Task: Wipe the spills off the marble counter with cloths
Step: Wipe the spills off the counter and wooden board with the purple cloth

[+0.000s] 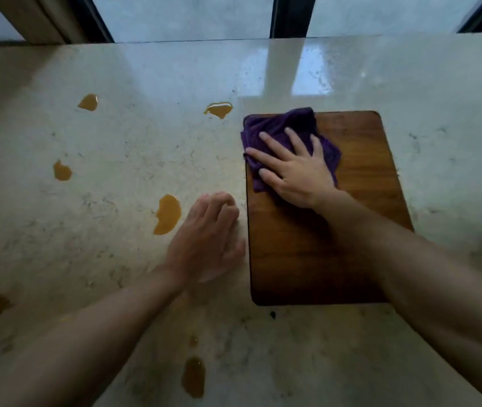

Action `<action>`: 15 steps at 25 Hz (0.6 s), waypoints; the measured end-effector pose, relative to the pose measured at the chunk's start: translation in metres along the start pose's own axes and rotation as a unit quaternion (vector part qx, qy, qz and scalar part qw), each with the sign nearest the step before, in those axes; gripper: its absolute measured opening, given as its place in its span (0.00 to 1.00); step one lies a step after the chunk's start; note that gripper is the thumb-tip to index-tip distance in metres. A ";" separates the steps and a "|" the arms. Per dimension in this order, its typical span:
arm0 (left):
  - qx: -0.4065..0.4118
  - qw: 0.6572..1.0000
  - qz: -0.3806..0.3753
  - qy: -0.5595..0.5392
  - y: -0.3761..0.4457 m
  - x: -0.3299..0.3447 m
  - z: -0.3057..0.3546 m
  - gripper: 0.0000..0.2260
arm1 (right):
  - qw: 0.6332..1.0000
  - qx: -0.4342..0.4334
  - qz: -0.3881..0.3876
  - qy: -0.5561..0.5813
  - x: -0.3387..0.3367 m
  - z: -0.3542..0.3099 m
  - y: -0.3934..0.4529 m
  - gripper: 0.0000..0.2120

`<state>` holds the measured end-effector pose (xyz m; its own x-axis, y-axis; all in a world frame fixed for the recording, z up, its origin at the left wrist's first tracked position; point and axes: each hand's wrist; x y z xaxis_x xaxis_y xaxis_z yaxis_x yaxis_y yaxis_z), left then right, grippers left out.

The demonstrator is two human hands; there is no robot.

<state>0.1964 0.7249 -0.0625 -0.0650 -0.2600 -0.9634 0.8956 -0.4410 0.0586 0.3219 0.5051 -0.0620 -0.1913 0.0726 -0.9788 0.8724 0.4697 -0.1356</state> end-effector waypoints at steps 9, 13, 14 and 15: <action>-0.052 0.997 0.051 -0.030 -0.069 -0.053 0.007 0.18 | 0.986 0.165 0.010 0.024 0.062 -0.163 -0.353 0.23; -0.065 0.997 0.020 0.029 -0.127 -0.078 -0.050 0.19 | 0.970 0.240 -0.001 0.045 0.073 -0.260 -0.403 0.23; -0.086 0.995 0.006 0.040 -0.134 -0.079 -0.064 0.19 | 0.968 0.241 -0.006 0.063 0.075 -0.283 -0.404 0.24; -0.105 0.993 -0.004 0.050 -0.139 -0.079 -0.079 0.20 | 0.971 0.228 -0.006 0.069 0.078 -0.300 -0.399 0.24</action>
<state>0.1115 0.8743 -0.0156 -0.0373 -0.1655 -0.9855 0.9681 -0.2504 0.0054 -0.1761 0.5878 -0.0377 -0.2346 0.2015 -0.9510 0.9720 0.0351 -0.2323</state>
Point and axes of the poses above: each hand's wrist, its own y-axis towards the middle knuckle, its own x-axis out of the palm, z = x × y, and after that the axes turned 1 degree about -x, right-handed
